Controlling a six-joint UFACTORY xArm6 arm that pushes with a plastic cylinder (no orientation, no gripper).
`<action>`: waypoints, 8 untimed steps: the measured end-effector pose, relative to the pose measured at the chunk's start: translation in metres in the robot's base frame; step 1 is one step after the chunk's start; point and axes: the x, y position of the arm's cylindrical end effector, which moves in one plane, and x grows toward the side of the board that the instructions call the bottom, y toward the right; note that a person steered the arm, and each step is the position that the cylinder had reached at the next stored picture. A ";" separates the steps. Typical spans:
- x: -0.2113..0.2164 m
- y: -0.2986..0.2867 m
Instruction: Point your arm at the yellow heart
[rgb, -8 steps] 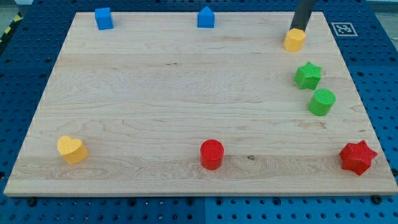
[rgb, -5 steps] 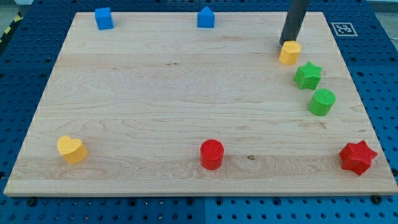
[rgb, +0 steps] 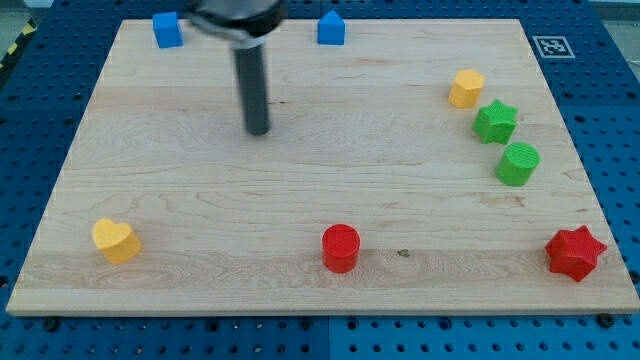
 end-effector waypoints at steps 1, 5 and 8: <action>0.032 -0.069; 0.183 -0.161; 0.168 -0.148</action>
